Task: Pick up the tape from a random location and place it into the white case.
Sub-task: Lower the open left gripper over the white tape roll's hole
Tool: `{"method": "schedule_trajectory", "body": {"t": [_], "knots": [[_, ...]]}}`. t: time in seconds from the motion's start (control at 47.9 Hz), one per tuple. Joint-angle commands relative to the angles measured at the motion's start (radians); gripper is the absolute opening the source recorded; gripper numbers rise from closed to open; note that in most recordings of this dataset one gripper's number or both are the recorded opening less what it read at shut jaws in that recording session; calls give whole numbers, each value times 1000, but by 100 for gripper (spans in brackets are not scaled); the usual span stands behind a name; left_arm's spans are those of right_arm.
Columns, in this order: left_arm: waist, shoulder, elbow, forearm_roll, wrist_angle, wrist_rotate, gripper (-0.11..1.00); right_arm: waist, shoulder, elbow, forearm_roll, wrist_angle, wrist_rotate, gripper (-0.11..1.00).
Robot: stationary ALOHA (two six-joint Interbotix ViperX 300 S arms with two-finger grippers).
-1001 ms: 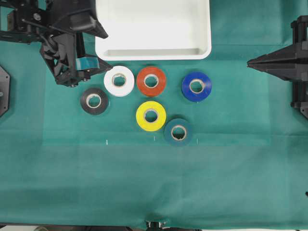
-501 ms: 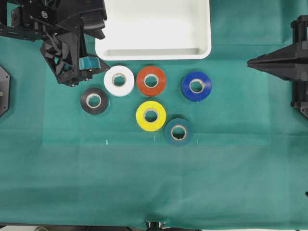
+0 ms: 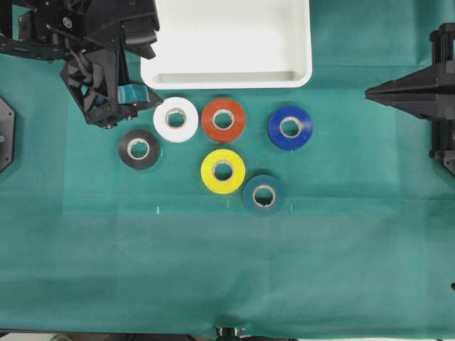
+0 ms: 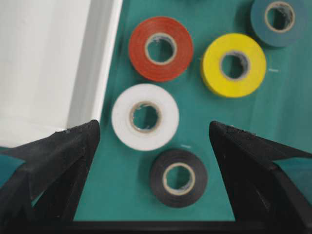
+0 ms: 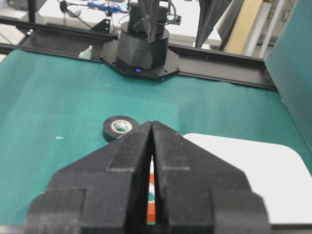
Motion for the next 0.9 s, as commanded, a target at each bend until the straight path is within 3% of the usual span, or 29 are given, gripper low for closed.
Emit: {"method": "schedule_trajectory", "body": {"t": [0.0, 0.876], "knots": [[-11, 3, -12, -3, -6, -2, 98, -2, 8, -29, 0, -3, 2, 0], [-37, 189, 141, -3, -221, -14, 98, -2, 6, -48, -2, 34, 0, 0]]}}
